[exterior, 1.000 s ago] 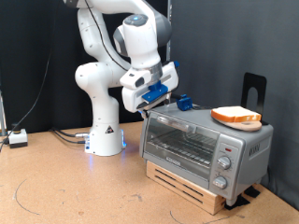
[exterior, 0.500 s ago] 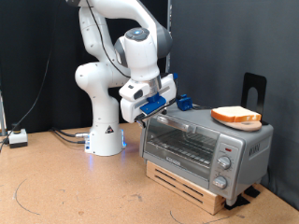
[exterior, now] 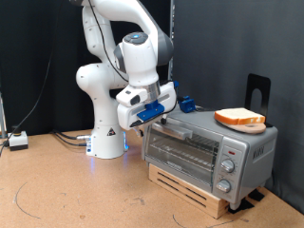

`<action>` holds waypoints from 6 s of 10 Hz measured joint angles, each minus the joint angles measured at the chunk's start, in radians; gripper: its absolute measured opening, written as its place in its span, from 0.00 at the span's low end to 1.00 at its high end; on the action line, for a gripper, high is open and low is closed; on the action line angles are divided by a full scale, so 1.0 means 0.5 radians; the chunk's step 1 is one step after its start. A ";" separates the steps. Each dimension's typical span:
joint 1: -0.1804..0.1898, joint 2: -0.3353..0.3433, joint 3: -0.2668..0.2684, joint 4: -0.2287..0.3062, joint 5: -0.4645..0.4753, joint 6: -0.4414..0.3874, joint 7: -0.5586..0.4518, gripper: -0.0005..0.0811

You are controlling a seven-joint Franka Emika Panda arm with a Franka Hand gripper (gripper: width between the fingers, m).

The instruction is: Make a piece of toast with the oven

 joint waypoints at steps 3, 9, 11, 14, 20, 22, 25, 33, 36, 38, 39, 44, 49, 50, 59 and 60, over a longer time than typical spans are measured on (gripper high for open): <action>-0.051 0.199 -0.011 0.086 -0.002 0.121 0.001 1.00; -0.071 0.440 -0.065 0.247 0.009 0.167 -0.066 1.00; -0.076 0.467 -0.077 0.263 0.010 0.169 -0.096 1.00; -0.077 0.468 -0.091 0.267 0.010 0.169 -0.120 1.00; -0.138 0.631 -0.091 0.315 -0.117 0.379 0.067 1.00; -0.133 0.755 -0.073 0.428 0.092 0.388 0.023 1.00; -0.146 0.853 -0.076 0.518 0.148 0.323 -0.069 1.00; -0.162 1.231 -0.141 0.637 -0.032 0.492 0.059 1.00; -0.164 1.427 -0.137 0.693 -0.005 0.589 0.062 1.00; -0.166 1.520 -0.135 0.703 0.013 0.640 0.063 1.00; -0.172 1.540 -0.137 0.702 0.016 0.650 0.055 1.00; -0.263 1.480 -0.168 0.675 0.035 0.645 -0.149 1.00; -0.326 1.232 -0.165 0.628 0.121 0.475 -0.331 1.00; -0.335 1.225 -0.145 0.634 0.221 0.409 -0.425 1.00; -0.454 0.736 -0.109 0.747 0.836 -0.672 -1.154 1.00; -0.454 0.678 -0.108 0.747 0.810 -0.722 -1.129 1.00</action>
